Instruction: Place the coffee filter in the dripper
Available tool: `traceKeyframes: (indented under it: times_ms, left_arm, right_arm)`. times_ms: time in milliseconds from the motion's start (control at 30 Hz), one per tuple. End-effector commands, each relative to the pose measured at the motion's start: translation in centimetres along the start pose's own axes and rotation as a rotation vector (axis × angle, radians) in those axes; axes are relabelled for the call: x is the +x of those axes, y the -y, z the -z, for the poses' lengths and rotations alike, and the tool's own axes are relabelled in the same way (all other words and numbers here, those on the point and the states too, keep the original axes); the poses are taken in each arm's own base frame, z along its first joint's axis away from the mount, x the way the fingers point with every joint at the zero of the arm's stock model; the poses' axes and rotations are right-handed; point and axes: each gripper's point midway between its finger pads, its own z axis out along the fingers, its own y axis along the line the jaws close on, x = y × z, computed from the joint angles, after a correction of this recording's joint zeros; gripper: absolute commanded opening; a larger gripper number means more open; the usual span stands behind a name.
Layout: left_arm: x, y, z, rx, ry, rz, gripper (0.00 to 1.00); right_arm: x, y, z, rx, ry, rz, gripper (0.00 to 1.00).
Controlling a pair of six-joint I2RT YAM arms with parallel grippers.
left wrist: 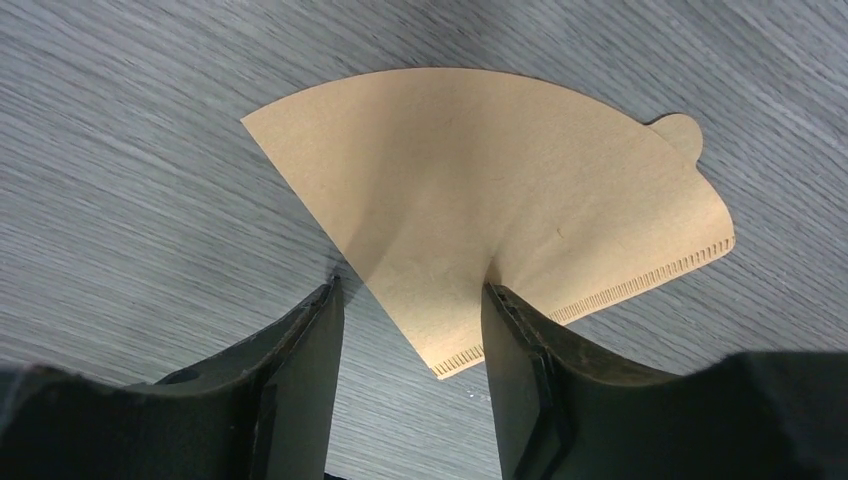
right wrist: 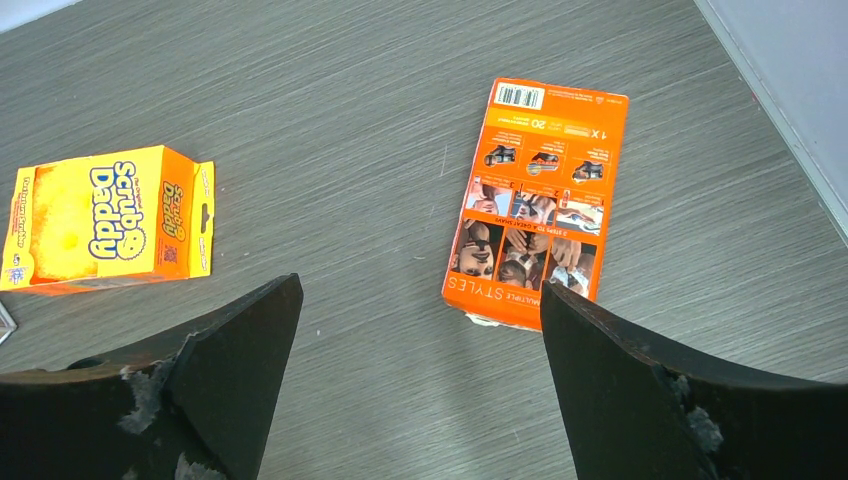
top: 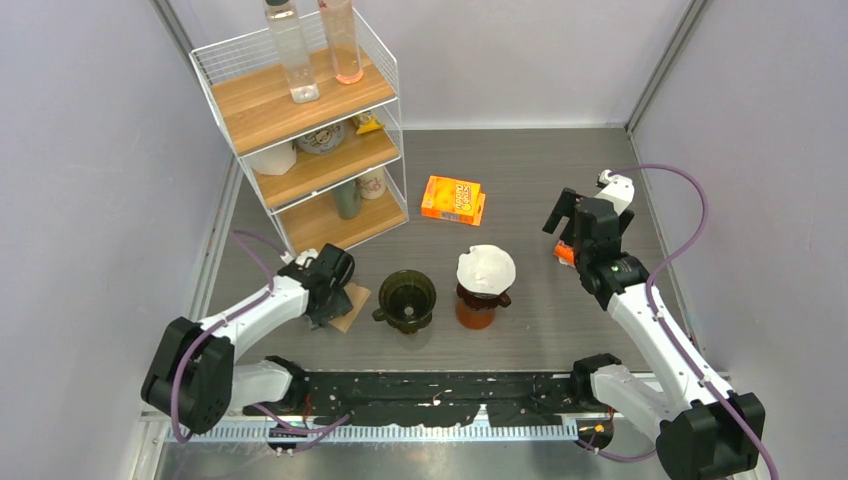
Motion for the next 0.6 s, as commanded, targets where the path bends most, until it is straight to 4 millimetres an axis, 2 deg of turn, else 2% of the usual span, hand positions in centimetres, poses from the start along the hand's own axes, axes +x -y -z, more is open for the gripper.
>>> traceKeyframes:
  times_ms: [0, 300, 567]
  left_arm:
    - [-0.4, 2.7, -1.7, 0.095, 0.013, 0.052, 0.54]
    - [0.4, 3.9, -2.4, 0.141, -0.032, 0.042, 0.49]
    - [0.2, 4.4, -2.5, 0.151, -0.031, 0.021, 0.36]
  right_arm:
    - [-1.1, 0.2, 0.1, 0.014, 0.042, -0.031, 0.96]
    - [-1.1, 0.3, 0.1, 0.020, 0.043, -0.029, 0.95]
    - [-1.1, 0.3, 0.1, 0.019, 0.042, -0.028, 0.95]
